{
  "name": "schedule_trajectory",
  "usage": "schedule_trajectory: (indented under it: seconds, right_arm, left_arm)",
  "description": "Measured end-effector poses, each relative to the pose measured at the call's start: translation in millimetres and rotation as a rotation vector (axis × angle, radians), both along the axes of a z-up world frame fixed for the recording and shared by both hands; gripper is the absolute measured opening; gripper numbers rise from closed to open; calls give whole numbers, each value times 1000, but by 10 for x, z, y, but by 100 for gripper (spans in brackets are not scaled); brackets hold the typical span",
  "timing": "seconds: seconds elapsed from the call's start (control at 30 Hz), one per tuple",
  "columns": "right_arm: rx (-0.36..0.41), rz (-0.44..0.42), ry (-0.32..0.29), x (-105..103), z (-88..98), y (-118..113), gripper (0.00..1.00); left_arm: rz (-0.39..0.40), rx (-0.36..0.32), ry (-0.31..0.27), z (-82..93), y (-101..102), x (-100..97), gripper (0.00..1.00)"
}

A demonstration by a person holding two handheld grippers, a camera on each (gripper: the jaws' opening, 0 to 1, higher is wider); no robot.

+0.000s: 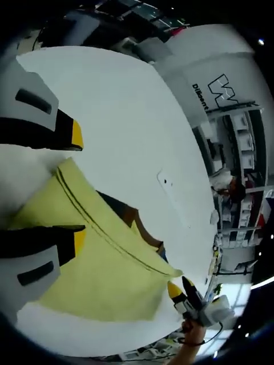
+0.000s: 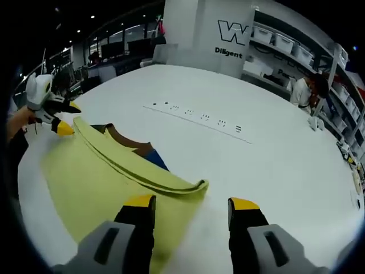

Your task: Fold the garment on the visible template until the final outline fits inside the template.

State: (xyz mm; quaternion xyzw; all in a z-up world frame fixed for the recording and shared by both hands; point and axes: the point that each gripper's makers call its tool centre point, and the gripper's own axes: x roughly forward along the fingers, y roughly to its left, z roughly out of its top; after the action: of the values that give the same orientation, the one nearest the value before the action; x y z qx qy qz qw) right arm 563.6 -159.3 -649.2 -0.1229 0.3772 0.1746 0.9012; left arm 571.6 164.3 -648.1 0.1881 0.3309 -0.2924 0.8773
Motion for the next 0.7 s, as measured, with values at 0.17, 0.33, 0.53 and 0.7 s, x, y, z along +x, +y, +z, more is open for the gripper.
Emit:
schedule_trajectory:
  seconds: [0.17,0.33,0.53,0.7]
  right_arm:
    - [1,-19,5,40,-54,-22,48]
    - [33,-83,-23,184,-57,-36,50]
    - [125,-242,-60,334,-1,-120,50]
    - [175,-296,-76,341,104,-152,50]
  left_arm:
    - [-3,76,-25,-111,95,129,52]
    - [53,58,-52,-90,152,336,54]
    - [272,-103,-18,-69,261,495,47]
    - [358,-168,-10,-28,336,535,46]
